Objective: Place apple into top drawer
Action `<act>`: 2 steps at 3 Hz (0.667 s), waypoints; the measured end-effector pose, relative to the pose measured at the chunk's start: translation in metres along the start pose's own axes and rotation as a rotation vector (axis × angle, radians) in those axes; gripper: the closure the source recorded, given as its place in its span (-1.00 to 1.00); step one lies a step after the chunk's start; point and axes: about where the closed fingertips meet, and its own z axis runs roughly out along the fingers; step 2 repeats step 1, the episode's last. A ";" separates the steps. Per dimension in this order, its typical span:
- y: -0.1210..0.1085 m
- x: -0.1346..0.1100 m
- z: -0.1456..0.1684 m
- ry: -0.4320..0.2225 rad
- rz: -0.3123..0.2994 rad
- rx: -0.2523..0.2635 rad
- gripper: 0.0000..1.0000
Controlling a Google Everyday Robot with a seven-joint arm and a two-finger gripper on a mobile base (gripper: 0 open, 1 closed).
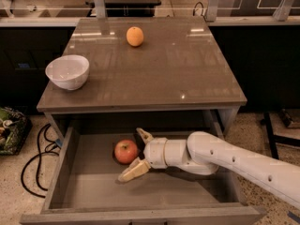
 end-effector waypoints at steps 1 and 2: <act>0.000 0.000 0.000 0.000 0.000 0.000 -1.00; 0.000 0.000 0.000 0.000 0.000 0.000 -1.00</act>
Offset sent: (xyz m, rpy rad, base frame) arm 0.0000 0.0000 0.0000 0.0000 0.0000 0.0000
